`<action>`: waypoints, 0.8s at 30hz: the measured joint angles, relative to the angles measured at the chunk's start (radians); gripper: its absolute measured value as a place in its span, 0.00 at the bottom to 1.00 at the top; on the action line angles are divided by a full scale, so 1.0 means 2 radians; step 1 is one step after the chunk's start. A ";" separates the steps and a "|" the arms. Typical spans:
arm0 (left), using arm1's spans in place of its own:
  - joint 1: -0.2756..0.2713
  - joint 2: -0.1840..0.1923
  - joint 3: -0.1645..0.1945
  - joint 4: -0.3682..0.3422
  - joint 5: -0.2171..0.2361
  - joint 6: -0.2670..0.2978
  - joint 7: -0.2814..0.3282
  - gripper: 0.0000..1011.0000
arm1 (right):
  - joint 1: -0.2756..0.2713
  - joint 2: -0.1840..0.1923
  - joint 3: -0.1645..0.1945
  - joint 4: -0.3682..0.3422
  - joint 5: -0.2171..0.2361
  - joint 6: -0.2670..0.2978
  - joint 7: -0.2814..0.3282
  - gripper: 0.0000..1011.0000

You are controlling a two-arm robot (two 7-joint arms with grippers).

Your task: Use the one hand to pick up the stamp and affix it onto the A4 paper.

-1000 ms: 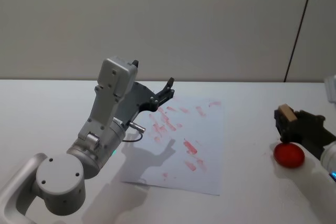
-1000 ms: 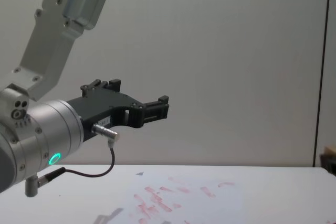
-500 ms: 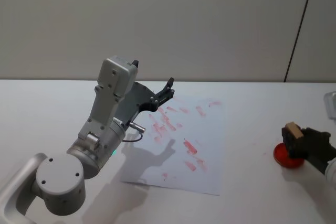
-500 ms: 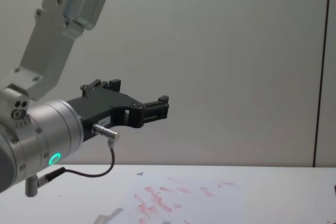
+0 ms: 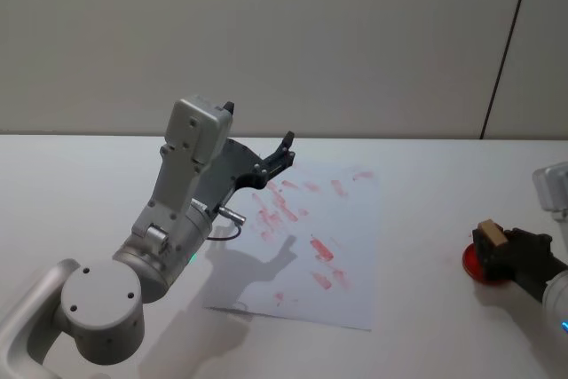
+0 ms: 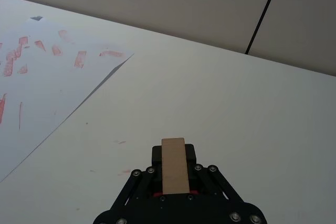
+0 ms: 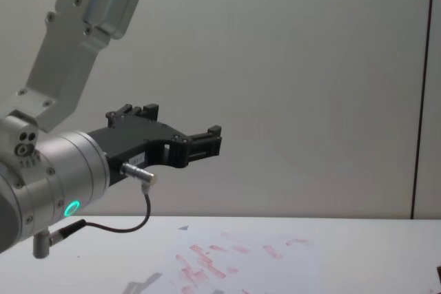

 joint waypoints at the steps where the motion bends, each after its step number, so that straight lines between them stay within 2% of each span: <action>1: 0.000 0.000 0.000 0.000 0.000 0.000 0.000 0.99 | 0.000 0.000 0.000 0.001 -0.001 0.000 0.000 0.22; 4: 0.000 0.000 0.000 0.000 0.000 0.000 0.000 0.99 | 0.002 -0.001 -0.001 0.004 -0.003 0.001 0.002 0.24; 9: 0.000 0.000 0.000 0.000 0.000 0.000 0.000 0.99 | 0.003 -0.002 -0.002 0.007 -0.006 0.002 0.004 0.39; 11: 0.000 0.000 0.000 0.000 0.000 0.000 0.000 0.99 | 0.004 -0.003 -0.002 0.009 -0.007 0.003 0.004 0.48; 15: 0.000 0.000 0.000 0.000 0.000 0.000 0.000 0.99 | 0.005 -0.003 -0.003 0.010 -0.009 0.003 0.005 0.57; 16: 0.000 0.000 0.000 0.000 0.000 0.000 0.000 0.99 | 0.005 -0.004 -0.003 0.011 -0.009 0.003 0.006 0.64; 18: 0.000 0.000 0.000 0.000 0.000 0.000 0.000 0.99 | 0.006 -0.004 -0.003 0.011 -0.009 0.003 0.006 0.68; 19: 0.000 0.000 0.000 0.000 0.000 0.000 0.000 0.99 | 0.006 -0.004 -0.003 0.011 -0.009 0.003 0.006 0.73; 24: 0.000 0.000 0.000 0.000 0.000 0.000 0.000 0.99 | 0.006 -0.004 -0.003 0.012 -0.010 0.004 0.007 0.86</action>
